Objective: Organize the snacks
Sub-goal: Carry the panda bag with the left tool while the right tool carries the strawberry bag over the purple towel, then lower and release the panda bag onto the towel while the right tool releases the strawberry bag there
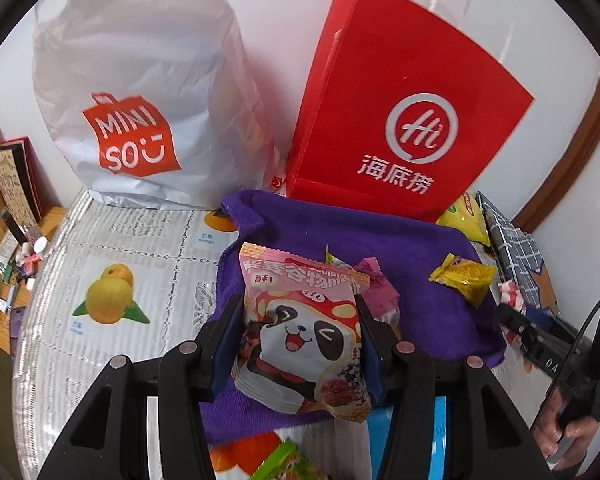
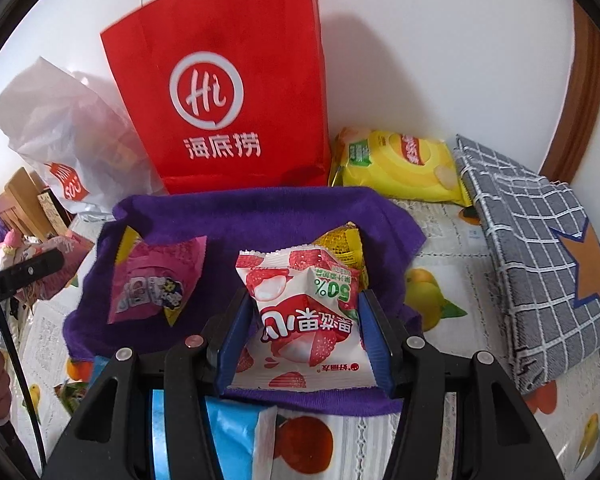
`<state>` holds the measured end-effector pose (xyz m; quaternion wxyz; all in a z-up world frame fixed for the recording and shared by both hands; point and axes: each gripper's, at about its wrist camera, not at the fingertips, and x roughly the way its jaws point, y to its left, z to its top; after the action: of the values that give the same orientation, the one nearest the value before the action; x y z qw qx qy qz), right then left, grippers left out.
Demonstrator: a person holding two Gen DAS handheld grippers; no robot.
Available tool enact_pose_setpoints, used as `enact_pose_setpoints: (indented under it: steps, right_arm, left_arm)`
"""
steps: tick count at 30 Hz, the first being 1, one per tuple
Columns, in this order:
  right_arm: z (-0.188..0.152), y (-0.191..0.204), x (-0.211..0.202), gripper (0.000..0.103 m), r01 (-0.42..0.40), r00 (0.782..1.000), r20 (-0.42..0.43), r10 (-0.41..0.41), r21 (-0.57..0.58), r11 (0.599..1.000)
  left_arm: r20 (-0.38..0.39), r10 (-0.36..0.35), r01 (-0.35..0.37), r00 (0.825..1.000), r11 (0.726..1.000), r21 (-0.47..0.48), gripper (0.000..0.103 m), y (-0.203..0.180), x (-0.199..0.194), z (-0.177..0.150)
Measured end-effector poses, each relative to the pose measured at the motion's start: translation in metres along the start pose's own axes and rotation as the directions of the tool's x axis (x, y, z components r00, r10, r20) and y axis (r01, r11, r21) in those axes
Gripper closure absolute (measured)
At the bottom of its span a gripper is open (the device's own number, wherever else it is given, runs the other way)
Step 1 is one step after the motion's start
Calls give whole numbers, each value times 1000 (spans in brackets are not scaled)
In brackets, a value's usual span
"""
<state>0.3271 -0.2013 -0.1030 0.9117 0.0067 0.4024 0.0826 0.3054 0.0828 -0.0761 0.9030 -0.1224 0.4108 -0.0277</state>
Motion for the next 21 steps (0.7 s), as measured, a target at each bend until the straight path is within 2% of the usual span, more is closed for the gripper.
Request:
enact_pose_setpoints:
  steps: [13, 21]
  right_arm:
    - [3, 2, 45, 50, -5, 999, -49, 4, -28, 1000]
    - [1, -1, 63, 49, -7, 997, -77, 4, -30, 1000]
  left_arm:
    - [-10, -53, 53, 999, 997, -63, 53, 5, 42, 10]
    - [-43, -68, 66, 997, 997, -51, 53, 2, 59, 6]
